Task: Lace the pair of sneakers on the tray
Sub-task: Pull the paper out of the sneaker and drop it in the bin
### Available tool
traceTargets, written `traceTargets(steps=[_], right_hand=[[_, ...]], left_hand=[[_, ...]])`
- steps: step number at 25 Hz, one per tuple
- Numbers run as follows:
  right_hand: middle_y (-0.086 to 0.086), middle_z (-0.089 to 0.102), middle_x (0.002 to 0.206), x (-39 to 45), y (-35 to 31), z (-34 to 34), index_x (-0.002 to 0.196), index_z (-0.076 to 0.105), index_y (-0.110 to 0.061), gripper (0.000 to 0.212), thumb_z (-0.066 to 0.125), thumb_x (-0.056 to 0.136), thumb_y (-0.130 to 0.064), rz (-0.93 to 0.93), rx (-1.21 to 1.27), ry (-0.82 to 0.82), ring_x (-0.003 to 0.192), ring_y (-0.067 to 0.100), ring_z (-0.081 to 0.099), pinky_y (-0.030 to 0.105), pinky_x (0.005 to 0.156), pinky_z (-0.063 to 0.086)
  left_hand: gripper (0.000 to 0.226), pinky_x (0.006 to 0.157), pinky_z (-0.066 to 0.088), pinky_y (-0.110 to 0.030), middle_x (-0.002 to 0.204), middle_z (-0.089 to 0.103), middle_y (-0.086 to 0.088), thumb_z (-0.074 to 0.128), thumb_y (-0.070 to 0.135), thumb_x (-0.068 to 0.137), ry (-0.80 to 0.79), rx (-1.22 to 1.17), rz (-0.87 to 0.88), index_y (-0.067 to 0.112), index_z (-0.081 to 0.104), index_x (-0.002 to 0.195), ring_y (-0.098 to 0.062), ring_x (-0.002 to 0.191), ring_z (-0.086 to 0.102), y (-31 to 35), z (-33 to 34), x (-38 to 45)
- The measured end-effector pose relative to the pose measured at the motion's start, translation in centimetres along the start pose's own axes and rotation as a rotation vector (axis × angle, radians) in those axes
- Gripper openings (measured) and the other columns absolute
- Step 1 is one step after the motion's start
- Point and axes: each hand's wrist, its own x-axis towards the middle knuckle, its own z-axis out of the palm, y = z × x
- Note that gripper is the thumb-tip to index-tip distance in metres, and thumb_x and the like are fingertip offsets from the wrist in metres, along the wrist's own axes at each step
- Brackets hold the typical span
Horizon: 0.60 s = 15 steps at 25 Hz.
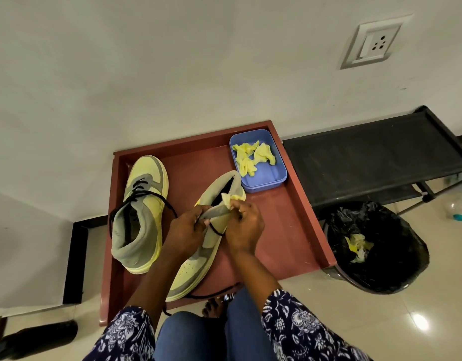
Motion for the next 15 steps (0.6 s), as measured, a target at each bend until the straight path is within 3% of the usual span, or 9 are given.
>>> traceTargets(steps=[4,6,8,10,12,15], right_hand=[[0.013,0.065,0.086,-3.9,-0.4,0.9,0.092,0.071,0.0,0.029,0.048,0.084,-0.015,-0.263,-0.065,-0.131,0.08,0.024,0.061,0.016,0.077,0.041],[0.014,0.065,0.085,-3.3,0.2,0.8,0.091,0.072,0.001,0.024,0.051,0.082,-0.01,-0.308,-0.082,-0.094,0.08,0.021,0.059,0.017,0.079,0.041],[0.015,0.064,0.084,-2.0,0.7,0.5,0.092,0.072,0.001,0.02,0.057,0.079,0.001,-0.2,-0.051,-0.017,0.079,0.018,0.057,0.019,0.077,0.046],[0.016,0.065,0.09,-0.4,0.8,0.1,0.098,0.071,0.001,0.019,0.059,0.083,0.003,0.049,0.001,-0.004,0.083,0.018,0.059,0.023,0.08,0.048],[0.015,0.067,0.099,1.3,0.9,0.0,0.102,0.07,-0.001,0.02,0.059,0.085,0.0,0.272,0.045,-0.024,0.092,0.023,0.062,0.023,0.086,0.047],[0.015,0.07,0.104,4.1,0.7,0.3,0.105,0.069,-0.003,0.021,0.057,0.087,-0.004,0.382,0.071,-0.075,0.098,0.026,0.064,0.03,0.085,0.049]], left_hand=[[0.031,0.075,0.045,-0.027,0.099,0.067,-0.009,0.049,0.009,0.092,0.006,-0.015,0.002,0.015,0.056,0.122,-0.029,0.092,0.063,-0.4,0.0,0.1],[0.029,0.069,0.043,-0.022,0.092,0.066,-0.006,0.049,0.009,0.092,0.011,-0.021,0.011,0.016,0.057,0.119,-0.026,0.085,0.063,-0.6,0.1,0.0],[0.024,0.057,0.038,-0.012,0.076,0.059,0.005,0.05,0.009,0.092,0.03,-0.006,0.017,0.015,0.058,0.114,-0.011,0.066,0.057,-0.7,0.3,0.0],[0.021,0.054,0.034,-0.008,0.068,0.052,0.015,0.05,0.009,0.092,0.037,0.007,0.02,0.014,0.058,0.111,0.0,0.059,0.048,-1.0,0.4,0.1],[0.02,0.054,0.034,-0.01,0.067,0.049,0.014,0.05,0.008,0.092,0.034,0.017,0.034,0.013,0.057,0.11,0.001,0.058,0.047,-1.2,0.6,0.2],[0.02,0.055,0.036,-0.013,0.066,0.048,0.011,0.049,0.008,0.092,0.023,0.047,0.069,0.012,0.056,0.111,-0.001,0.058,0.048,-1.4,0.7,0.3]])
